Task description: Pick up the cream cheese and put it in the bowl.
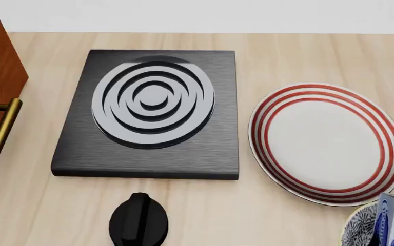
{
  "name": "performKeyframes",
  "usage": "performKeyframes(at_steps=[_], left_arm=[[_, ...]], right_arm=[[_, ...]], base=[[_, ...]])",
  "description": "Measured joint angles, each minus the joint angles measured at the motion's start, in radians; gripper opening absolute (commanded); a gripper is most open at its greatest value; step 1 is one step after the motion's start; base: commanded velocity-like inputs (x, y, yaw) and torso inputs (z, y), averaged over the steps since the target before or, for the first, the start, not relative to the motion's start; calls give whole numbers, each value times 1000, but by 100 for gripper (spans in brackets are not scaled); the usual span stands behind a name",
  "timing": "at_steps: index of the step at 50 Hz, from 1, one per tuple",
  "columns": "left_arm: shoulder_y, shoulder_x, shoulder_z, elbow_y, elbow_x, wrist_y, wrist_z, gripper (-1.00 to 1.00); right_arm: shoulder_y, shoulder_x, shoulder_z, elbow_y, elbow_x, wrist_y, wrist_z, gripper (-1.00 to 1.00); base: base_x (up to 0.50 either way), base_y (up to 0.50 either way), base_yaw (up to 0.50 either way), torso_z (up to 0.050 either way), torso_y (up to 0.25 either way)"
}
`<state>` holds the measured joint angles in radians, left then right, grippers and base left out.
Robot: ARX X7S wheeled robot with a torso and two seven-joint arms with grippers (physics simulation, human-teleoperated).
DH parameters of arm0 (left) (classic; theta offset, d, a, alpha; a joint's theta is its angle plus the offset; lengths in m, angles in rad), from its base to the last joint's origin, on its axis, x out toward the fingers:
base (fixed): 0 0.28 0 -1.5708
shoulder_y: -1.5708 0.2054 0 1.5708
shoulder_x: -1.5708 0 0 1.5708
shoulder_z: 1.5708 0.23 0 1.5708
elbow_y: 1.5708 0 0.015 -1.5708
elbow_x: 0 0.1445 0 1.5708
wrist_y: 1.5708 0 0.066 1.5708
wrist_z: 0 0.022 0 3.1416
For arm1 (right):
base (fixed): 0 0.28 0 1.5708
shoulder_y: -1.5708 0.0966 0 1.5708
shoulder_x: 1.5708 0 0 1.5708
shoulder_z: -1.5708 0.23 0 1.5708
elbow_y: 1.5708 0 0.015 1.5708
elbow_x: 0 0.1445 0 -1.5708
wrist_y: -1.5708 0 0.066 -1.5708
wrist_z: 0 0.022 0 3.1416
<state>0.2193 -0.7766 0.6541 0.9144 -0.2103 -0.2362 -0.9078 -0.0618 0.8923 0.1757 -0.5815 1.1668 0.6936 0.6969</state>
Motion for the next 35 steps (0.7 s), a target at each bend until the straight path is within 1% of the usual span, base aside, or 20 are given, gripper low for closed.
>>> performKeyframes(at_steps=[7,21,35], left_arm=[[0,-1,1,1,0,0,0,100],[-1,-3,3,2,0,2,1,100],[0,-4,7,5,2,4,2,100]], right_arm=[[-46,25,76,-66,41,-3,32,100],[-170,56,285,-223,137,-10,93,100],[-308,21,477,-376,184,-29,96,100]], base=[[0,0,0,0,0],[0,0,0,0,0],[0,0,0,0,0]])
